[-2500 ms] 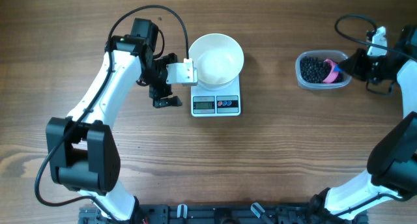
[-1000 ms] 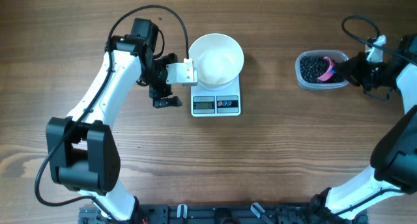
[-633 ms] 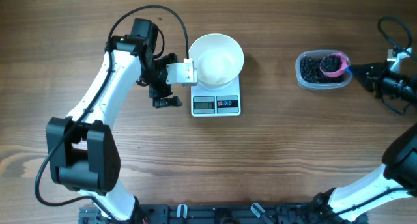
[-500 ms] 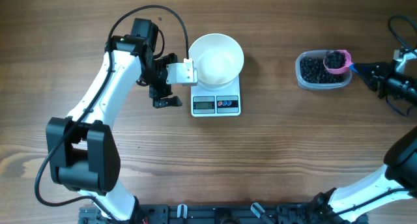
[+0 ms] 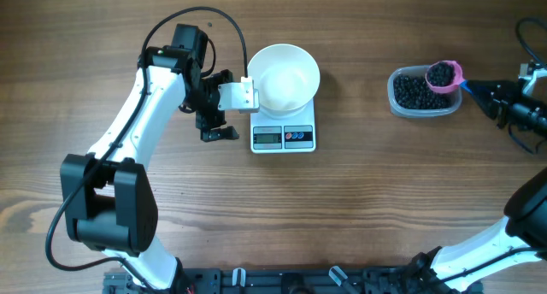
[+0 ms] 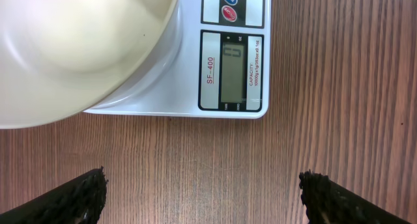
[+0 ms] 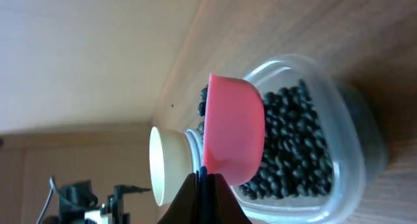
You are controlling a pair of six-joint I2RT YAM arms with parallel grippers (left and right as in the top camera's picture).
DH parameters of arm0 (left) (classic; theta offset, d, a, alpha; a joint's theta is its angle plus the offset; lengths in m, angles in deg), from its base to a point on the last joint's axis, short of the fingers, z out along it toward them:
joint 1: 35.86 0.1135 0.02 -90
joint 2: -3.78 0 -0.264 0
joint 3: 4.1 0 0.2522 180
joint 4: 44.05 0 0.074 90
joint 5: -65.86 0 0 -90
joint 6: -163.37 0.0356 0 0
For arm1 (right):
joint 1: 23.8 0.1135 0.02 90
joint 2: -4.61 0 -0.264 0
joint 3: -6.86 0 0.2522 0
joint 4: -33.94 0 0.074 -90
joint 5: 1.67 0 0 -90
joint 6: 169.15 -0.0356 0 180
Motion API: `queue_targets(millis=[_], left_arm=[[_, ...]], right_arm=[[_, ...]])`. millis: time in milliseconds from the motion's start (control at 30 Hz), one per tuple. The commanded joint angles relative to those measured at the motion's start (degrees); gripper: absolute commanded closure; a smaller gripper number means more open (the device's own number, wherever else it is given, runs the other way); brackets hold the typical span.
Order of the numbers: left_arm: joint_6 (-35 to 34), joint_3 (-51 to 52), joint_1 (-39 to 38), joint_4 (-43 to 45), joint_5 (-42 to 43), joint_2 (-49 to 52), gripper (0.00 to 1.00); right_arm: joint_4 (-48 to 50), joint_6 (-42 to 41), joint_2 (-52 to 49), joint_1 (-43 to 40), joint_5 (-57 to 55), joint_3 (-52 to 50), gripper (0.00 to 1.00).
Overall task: Scoop item into bowl and weigh 150g on scale
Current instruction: 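Carry the filled scoop with the right gripper over the white bowl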
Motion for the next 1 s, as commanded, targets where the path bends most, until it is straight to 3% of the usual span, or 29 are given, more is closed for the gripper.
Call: queue_targets(millis=[0, 233, 467, 600, 833, 967], left_arm=[[-0.37, -0.22, -0.2, -0.04, 1.55, 0.24, 0.0], [-0.37, -0.22, -0.2, -0.02, 1.55, 0.24, 0.0], [-0.37, -0.22, -0.2, -0.04, 1.55, 0.24, 0.0], [-0.37, -0.22, -0.2, -0.04, 1.55, 0.24, 0.0], [-0.37, -0.22, -0.2, -0.02, 1.55, 0.24, 0.0], [-0.37, -0.22, -0.2, -0.04, 1.55, 0.24, 0.0]], right_arm=[[0.59, 5.07, -0.66, -0.11, 6.99, -0.26, 0.96], [1.09, 3.04, -0.66, 1.22, 10.05, -0.26, 0.96], [2.49, -1.27, -0.66, 10.86, 10.62, -0.26, 0.96], [8.11, -7.32, -0.66, 18.6, 11.08, -0.26, 0.96], [27.78, -21.92, -0.66, 30.69, 11.89, -0.26, 0.96], [34.58, -23.45, -0.68, 36.2, 11.63, -0.26, 0.96]])
